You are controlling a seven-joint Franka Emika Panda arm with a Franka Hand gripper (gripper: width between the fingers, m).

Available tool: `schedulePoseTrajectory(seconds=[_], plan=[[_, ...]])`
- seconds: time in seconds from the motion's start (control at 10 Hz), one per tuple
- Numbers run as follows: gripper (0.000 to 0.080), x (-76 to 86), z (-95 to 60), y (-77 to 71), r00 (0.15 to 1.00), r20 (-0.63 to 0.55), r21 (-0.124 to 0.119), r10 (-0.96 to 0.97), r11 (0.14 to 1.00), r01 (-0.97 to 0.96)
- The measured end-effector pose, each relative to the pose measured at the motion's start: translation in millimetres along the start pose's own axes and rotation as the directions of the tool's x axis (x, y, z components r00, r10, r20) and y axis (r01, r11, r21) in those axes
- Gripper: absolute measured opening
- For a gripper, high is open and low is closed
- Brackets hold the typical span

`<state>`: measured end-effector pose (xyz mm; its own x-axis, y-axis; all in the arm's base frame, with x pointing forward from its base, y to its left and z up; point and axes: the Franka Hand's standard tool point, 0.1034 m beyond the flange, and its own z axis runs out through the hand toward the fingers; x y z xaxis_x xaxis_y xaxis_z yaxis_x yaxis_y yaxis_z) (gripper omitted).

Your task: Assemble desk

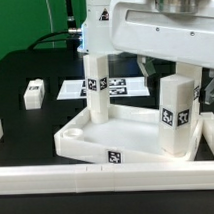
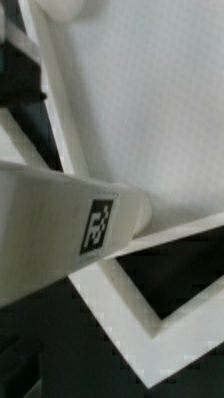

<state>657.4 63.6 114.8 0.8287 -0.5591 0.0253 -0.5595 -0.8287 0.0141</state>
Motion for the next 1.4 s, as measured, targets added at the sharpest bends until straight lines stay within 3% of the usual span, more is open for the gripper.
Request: schedulePoseTrajectory(seconds=[0.2, 0.4, 0.6, 1.0, 1.1, 1.2, 1.3, 1.4], plan=[[0.0649, 0.7, 0.0, -2.9, 0.979, -0.015, 0.004, -0.204, 0.979, 0.204], [0.0649, 3.5, -0.8, -3.7, 0.904, -0.032, 0.002, -0.427, 0.904, 0.427], [0.0649, 4.6, -1.4, -2.8, 0.779, -0.031, -0.021, -0.626, 0.780, 0.626], [0.0649, 7.1, -1.4, 0.2, 0.649, -0.022, -0.048, -0.761, 0.649, 0.759], [0.0522, 7.0, -0.8, 0.5, 0.639, -0.020, -0.049, -0.769, 0.639, 0.768], [0.0522, 7.1, -0.7, 0.6, 0.642, -0.020, -0.049, -0.767, 0.642, 0.765], [0.0383, 7.1, -0.6, 0.7, 0.642, -0.020, -0.049, -0.766, 0.642, 0.765], [0.0292, 6.8, -0.4, 0.7, 0.649, -0.019, -0.048, -0.761, 0.649, 0.760]])
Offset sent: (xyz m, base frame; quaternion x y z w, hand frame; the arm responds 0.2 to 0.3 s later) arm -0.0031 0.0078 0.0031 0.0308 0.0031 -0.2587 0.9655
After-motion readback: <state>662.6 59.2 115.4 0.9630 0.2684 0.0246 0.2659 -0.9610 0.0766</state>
